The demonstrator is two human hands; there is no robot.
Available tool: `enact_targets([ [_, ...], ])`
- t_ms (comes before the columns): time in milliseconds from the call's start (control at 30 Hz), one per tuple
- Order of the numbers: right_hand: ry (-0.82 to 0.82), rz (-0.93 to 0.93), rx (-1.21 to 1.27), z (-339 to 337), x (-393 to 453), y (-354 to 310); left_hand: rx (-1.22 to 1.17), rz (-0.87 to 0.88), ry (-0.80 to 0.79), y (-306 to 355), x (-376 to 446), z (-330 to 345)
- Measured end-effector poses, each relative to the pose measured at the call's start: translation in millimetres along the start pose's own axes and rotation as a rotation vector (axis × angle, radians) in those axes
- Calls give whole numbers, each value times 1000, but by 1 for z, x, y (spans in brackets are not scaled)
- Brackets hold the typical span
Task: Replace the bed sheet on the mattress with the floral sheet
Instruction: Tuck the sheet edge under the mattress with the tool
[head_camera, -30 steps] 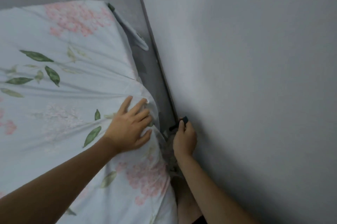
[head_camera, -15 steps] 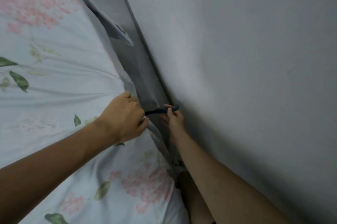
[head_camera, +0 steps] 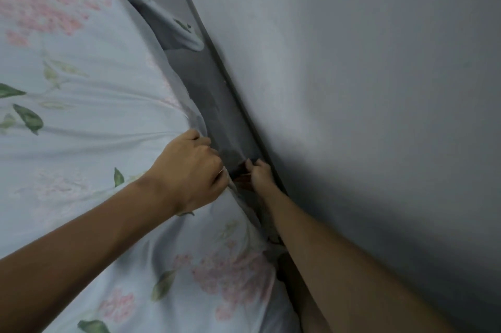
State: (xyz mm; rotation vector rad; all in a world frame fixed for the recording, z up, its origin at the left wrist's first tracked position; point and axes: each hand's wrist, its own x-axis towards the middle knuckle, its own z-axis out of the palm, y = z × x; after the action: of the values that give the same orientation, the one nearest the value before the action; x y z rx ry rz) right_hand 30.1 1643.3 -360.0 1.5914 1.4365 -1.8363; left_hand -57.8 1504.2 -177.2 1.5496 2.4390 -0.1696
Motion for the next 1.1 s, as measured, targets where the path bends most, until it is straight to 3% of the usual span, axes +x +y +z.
enact_targets([
  [100,-210,17,-273,12,-20,5,12,-1,-22,1,-1,1],
  [167,-226,-15,-355,21,-21,8,7,-13,-38,3,1,2],
  [367,86,-128,151,-3,-1,-12,-32,-39,-107,-1,11,14],
  [567,31,-464,-45,14,-12,-71,-88,-49,-299,-14,38,41],
  [667,45,-515,-87,33,-12,-91,-79,-41,-66,-53,43,34],
  [733,72,-504,-83,43,-6,-98,-33,-187,44,-103,52,19],
  [833,83,-489,-87,58,2,-108,-68,-518,32,-192,71,6],
  [900,66,-492,-74,73,9,-113,-117,-625,3,-231,76,15],
  [1033,25,-453,-77,120,25,-122,-129,-596,147,-246,84,48],
  [1100,-73,-462,-162,140,29,-129,-120,-573,209,-259,95,52],
])
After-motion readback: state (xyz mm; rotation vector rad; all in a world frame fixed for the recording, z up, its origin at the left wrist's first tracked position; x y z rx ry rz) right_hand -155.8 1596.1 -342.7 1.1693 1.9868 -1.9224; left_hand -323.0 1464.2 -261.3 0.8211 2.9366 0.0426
